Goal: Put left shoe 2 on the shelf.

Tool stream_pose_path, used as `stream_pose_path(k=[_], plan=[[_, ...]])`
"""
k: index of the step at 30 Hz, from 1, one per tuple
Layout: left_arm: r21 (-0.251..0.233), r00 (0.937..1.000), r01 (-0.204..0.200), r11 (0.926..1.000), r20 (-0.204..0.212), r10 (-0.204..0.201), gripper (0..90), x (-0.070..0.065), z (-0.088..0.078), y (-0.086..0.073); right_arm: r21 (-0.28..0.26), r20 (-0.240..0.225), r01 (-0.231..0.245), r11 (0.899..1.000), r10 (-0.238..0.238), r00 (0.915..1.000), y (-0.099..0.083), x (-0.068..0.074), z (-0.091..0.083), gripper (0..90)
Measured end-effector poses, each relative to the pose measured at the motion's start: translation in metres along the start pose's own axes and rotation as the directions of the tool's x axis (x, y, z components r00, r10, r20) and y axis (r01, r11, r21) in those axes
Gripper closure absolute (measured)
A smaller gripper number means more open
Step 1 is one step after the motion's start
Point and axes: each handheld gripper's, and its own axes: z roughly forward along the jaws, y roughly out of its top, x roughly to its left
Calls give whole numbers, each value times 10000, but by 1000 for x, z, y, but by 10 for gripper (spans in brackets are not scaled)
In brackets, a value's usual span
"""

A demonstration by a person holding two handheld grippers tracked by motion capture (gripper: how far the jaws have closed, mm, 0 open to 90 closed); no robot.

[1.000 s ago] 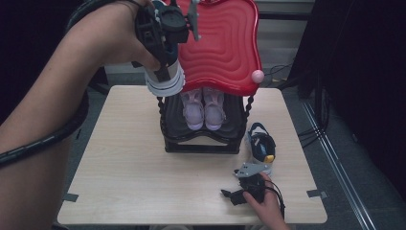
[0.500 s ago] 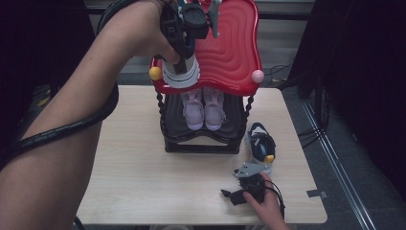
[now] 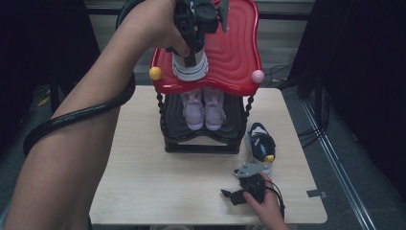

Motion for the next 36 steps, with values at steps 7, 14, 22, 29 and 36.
stream_pose_path(k=[7, 14, 22, 29, 36], plan=[[66, 9999, 2, 10000, -142, -1, 711, 5, 4, 4, 3, 4, -11, 10000, 11, 10000, 0, 0, 0, 116], [124, 9991, -238, 9996, -350, 242, 709, 11, 10, 8, 2, 5, -12, 10000, 12, 10000, 0, 0, 0, 116], [113, 9990, -242, 9996, -366, 246, 705, 14, 18, 10, 3, 4, -10, 10000, 10, 10000, 0, 0, 0, 116], [225, 9988, -201, 9995, -449, 211, 696, 16, 25, 13, 4, 5, -11, 10000, 11, 10000, 0, 0, 0, 116], [171, 9979, -241, 9996, -604, 251, 695, 15, 27, 14, 3, 5, -14, 10000, 14, 10000, 0, 0, 0, 116]])
